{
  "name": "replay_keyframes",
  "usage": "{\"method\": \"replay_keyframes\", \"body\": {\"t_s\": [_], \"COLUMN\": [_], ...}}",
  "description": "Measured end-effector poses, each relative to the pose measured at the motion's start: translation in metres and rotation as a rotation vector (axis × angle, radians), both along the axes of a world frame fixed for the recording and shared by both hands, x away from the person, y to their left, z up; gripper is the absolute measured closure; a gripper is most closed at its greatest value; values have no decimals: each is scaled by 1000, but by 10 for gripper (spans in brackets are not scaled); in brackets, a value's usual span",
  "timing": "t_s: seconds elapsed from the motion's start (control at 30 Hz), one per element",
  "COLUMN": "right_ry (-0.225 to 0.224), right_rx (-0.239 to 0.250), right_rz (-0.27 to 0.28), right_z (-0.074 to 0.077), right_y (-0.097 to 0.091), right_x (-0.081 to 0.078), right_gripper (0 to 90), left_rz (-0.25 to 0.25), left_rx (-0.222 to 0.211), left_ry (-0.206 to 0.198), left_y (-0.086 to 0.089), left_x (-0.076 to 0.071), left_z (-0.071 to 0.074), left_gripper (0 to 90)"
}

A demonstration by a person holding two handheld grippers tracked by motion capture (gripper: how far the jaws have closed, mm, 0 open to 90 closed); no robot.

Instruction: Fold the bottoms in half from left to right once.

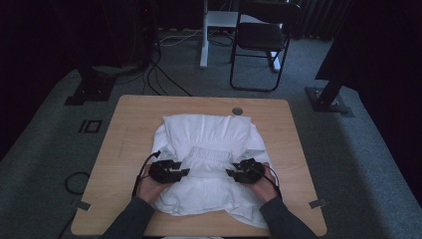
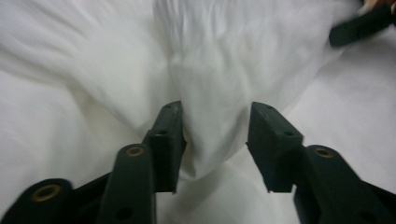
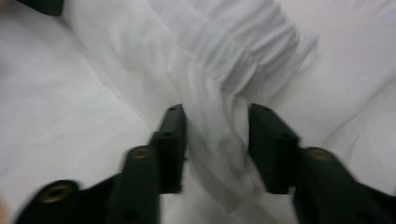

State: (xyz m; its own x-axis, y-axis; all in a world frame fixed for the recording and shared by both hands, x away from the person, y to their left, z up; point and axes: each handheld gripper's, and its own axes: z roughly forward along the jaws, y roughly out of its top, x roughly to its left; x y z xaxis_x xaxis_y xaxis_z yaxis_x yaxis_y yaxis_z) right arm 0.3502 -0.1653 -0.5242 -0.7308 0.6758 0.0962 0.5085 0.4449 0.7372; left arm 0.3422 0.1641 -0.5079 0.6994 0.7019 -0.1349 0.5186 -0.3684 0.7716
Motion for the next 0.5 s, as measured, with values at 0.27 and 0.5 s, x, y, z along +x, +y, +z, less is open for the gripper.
{"method": "replay_keyframes", "body": {"t_s": [0.27, 0.5], "right_ry": [-46, 118], "right_rx": [84, -32], "right_rz": [-125, -209], "right_z": [25, -17], "right_y": [-19, 0], "right_x": [23, 68], "right_gripper": [854, 849], "left_rz": [115, 102], "left_rx": [16, 162], "left_ry": [-16, 100], "left_y": [-5, -36], "left_x": [36, 68], "left_z": [23, -15], "left_gripper": [891, 864]}}
